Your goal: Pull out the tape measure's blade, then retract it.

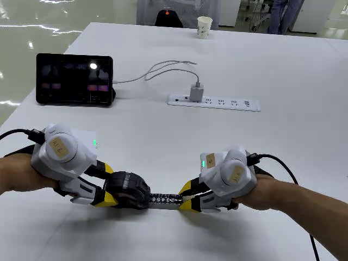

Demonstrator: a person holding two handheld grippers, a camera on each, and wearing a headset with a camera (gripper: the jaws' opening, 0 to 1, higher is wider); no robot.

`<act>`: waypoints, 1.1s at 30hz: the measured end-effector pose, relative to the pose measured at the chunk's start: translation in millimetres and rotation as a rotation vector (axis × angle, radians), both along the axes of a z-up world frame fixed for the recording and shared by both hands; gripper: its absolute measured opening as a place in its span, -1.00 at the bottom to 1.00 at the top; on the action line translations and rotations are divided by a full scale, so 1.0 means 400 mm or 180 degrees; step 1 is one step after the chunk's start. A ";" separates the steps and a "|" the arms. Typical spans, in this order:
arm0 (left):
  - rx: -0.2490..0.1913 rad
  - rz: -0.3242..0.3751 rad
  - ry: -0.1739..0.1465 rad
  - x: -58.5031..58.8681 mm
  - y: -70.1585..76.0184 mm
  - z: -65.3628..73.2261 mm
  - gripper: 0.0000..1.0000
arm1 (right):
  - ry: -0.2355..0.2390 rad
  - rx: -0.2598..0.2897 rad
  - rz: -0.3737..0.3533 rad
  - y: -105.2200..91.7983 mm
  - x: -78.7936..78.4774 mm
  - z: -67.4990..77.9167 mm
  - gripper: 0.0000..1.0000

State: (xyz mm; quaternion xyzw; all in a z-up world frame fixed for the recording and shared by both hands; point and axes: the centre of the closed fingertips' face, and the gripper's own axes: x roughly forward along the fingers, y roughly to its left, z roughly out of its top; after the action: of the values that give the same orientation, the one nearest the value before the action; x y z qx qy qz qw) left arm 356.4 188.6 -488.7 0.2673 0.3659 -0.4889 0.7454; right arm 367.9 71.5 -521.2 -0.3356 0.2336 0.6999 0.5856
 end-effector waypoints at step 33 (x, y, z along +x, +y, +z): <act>0.0014 -0.0012 0.0014 -0.002 0.003 0.001 -0.51 | -0.0047 -0.0046 -0.0034 -0.082 0.014 0.005 -0.82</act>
State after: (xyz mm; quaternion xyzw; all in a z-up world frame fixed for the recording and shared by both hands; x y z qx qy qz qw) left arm 355.7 189.8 -488.5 0.2686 0.3681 -0.4901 0.7431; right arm 373.7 38.6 -519.1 -0.3438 0.2362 0.6925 0.5886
